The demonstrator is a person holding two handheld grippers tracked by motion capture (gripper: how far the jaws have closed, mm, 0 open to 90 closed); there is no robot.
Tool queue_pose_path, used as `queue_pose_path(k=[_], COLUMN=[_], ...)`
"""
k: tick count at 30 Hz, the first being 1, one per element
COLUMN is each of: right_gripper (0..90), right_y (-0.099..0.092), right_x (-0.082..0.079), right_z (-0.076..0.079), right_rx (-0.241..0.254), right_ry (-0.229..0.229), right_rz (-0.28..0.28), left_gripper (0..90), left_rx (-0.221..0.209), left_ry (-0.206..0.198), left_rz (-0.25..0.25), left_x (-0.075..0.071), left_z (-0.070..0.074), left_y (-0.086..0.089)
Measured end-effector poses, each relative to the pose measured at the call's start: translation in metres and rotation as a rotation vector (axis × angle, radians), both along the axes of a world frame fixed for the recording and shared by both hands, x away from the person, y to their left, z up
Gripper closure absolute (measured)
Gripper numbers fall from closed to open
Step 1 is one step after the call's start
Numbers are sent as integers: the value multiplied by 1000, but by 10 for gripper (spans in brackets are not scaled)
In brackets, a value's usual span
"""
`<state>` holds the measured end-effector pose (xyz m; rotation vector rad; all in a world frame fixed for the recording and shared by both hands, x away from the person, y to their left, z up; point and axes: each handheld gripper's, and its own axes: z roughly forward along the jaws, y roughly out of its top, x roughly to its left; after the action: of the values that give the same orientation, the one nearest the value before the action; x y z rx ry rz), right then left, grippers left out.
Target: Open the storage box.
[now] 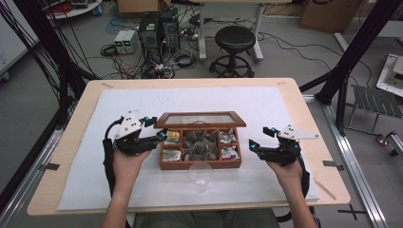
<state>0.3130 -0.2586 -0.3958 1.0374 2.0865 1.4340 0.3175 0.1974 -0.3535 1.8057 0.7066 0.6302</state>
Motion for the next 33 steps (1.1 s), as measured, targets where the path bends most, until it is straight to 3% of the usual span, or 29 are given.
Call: queue_pose_path(k=[7, 9, 14, 22, 29, 33], right_gripper=[225, 302, 354, 439, 513, 524], right_y=[6, 12, 23, 38, 52, 57], right_x=[7, 11, 19, 37, 49, 57], right_z=[10, 16, 22, 34, 42, 45], right_rx=[3, -8, -31, -44, -94, -111], right_ry=[-11, -33, -56, -117, -166, -160], right_rz=[10, 47, 71, 73, 73, 61], left_gripper=[446, 449, 461, 473, 476, 479], left_rx=[0, -6, -19, -42, -46, -55], left_ry=[-4, -10, -12, -14, -17, -24], left_rz=[13, 11, 6, 3, 1, 5], left_x=[8, 11, 15, 23, 30, 34], left_z=[5, 6, 7, 12, 16, 17], left_y=[-2, -2, -2, -2, -3, -4])
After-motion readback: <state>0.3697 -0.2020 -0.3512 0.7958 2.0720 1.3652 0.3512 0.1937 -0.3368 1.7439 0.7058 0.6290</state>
